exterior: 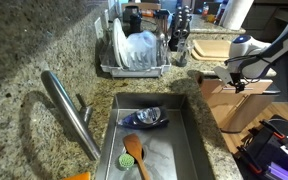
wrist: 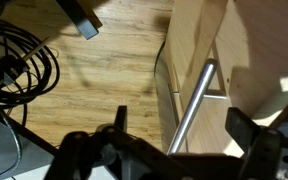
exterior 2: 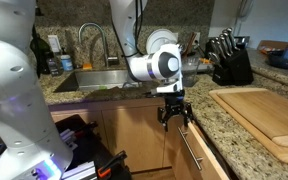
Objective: Remove the jar from the wooden board and put it on the countertop then close the open drawer
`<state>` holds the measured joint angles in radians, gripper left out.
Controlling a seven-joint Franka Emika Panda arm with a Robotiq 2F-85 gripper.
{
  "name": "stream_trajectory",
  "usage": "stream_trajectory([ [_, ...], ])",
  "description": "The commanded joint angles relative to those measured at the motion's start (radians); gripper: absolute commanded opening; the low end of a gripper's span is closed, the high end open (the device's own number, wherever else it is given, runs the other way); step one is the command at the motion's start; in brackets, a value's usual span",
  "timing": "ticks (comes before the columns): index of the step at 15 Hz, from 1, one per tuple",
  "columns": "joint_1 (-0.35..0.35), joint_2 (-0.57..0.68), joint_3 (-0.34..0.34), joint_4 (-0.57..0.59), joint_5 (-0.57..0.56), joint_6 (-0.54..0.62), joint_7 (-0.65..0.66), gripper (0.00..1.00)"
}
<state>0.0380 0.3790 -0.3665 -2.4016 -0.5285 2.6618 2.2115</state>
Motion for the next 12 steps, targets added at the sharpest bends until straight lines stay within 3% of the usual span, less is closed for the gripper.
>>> stream_trajectory([
  [1, 0.014, 0.017, -0.006, 0.011, 0.012, -0.007, -0.007, 1.0],
  [3, 0.024, 0.045, -0.006, 0.035, 0.014, -0.02, -0.005, 1.0],
  [5, 0.059, 0.095, -0.043, 0.08, -0.011, -0.009, 0.11, 1.0],
  [8, 0.056, 0.179, -0.049, 0.157, 0.028, -0.007, 0.22, 1.0],
  [12, 0.042, 0.234, -0.04, 0.227, 0.098, -0.071, 0.271, 1.0],
])
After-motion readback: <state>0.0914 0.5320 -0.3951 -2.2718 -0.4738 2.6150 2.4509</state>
